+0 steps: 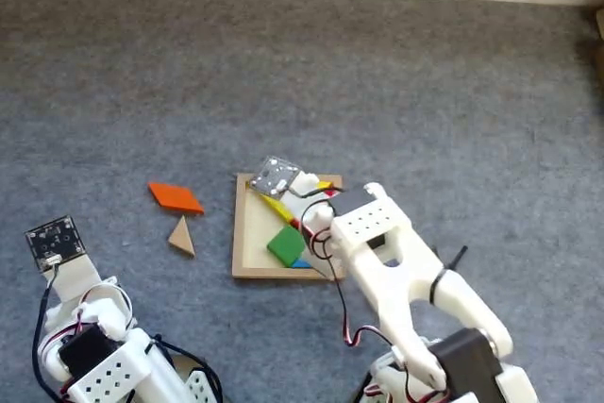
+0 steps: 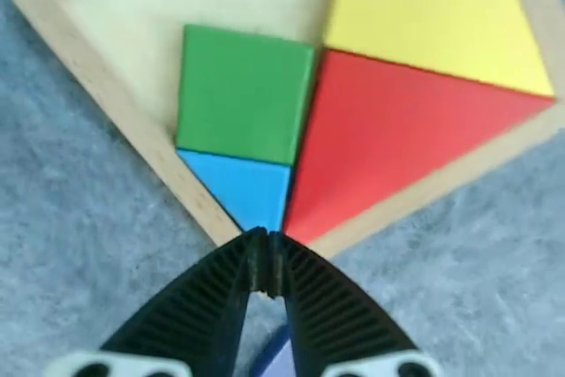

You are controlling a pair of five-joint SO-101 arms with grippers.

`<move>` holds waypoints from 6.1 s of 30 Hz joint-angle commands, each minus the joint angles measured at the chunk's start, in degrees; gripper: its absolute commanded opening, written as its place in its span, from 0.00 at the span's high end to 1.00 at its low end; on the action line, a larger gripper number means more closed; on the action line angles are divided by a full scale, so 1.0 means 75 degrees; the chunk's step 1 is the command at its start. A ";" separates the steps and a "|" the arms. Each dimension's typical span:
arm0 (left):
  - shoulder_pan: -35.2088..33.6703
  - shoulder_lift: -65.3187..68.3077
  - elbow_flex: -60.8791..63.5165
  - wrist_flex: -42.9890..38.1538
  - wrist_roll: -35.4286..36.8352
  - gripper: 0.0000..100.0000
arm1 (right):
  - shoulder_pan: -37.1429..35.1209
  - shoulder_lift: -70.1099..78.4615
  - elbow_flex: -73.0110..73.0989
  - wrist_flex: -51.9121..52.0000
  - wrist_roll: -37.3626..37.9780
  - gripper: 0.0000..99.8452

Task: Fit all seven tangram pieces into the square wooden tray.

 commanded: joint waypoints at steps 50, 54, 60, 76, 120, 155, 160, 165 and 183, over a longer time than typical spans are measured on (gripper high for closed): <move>-0.0158 -0.0346 0.0147 0.0035 0.0035 0.91 | 0.1495 -0.2807 0.2350 -0.0147 -0.7936 0.71; -0.0158 -0.0346 0.0147 0.0035 0.0035 0.91 | 0.1495 -0.2784 0.2385 -0.0147 -0.7936 0.71; -0.0158 -0.0346 0.0147 0.0035 0.0035 0.91 | 0.1495 -0.1670 0.2327 -0.0147 -0.7947 0.71; -0.0158 -0.0346 0.0147 0.0035 0.0035 0.91 | 0.1870 -0.0862 0.2221 -0.0897 -0.7936 0.71; -0.0463 -0.0346 0.0147 0.0035 0.0035 0.91 | 0.1858 -0.0862 0.1916 -0.1119 -0.7807 0.83; -0.0463 -0.0346 0.0147 0.0035 0.0035 0.91 | 0.1600 -0.2714 0.1108 0.0322 -0.6306 0.96; -0.0463 -0.0346 0.0147 0.0035 0.0035 0.91 | 0.0920 -0.2714 0.0944 0.0158 -0.4911 0.96; -0.0428 -0.0346 0.0147 0.0035 0.0035 0.91 | 0.0522 -0.2702 0.0510 -0.0147 -0.4700 0.96; -0.0475 -0.0311 0.0147 0.0023 0.0035 0.91 | -0.1788 -0.2069 0.0533 -0.1905 -0.3001 0.96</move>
